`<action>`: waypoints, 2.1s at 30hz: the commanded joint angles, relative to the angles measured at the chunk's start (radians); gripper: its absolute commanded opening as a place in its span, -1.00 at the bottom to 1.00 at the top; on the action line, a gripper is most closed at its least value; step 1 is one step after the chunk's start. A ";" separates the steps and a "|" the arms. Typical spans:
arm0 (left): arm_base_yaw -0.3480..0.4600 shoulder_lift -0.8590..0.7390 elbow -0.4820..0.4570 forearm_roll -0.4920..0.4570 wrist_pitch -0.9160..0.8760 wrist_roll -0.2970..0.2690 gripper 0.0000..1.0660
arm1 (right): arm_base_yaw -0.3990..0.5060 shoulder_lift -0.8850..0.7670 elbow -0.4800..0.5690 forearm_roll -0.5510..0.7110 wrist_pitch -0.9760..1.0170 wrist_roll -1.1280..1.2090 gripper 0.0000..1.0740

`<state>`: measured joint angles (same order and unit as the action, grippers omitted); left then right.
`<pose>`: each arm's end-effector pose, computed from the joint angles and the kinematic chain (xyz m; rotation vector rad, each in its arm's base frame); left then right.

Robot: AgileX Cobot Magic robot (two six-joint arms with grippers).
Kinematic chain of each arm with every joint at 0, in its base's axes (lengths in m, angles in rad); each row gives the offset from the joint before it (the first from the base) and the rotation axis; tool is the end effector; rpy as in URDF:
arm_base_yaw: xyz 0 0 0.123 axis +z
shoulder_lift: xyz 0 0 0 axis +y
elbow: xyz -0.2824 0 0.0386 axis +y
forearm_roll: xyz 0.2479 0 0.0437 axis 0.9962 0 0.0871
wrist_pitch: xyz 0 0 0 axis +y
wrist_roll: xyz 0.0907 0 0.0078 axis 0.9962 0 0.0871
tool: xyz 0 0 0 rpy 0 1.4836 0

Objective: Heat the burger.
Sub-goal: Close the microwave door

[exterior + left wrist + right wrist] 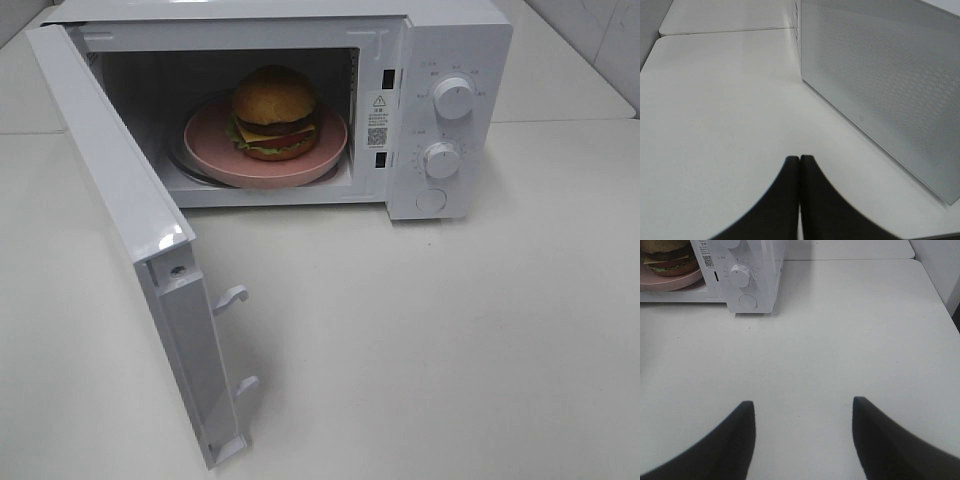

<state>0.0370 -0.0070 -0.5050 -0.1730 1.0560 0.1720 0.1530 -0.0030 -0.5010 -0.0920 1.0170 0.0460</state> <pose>-0.0065 -0.0139 0.2799 0.1447 2.0113 -0.0737 -0.0027 -0.0076 0.2813 -0.1046 1.9906 0.0190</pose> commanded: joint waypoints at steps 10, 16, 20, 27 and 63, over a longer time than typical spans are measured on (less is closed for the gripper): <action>-0.004 -0.017 0.003 -0.004 -0.012 0.003 -1.00 | -0.004 -0.023 0.003 -0.001 -0.017 -0.007 0.01; -0.004 -0.017 0.003 -0.004 -0.012 0.003 -1.00 | -0.004 -0.023 0.003 -0.001 -0.017 -0.007 0.01; -0.004 -0.017 0.003 -0.004 -0.012 0.003 -1.00 | -0.004 -0.023 0.003 -0.001 -0.017 -0.007 0.01; -0.004 -0.017 0.003 -0.004 -0.012 0.003 -1.00 | -0.004 -0.023 0.003 -0.001 -0.017 -0.007 0.01; -0.004 -0.018 -0.007 -0.024 -0.027 -0.001 -1.00 | -0.004 -0.023 0.003 -0.001 -0.017 -0.007 0.01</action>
<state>0.0370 -0.0070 -0.5080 -0.1890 1.0510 0.1720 0.1530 -0.0030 -0.5010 -0.0910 1.0170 0.0460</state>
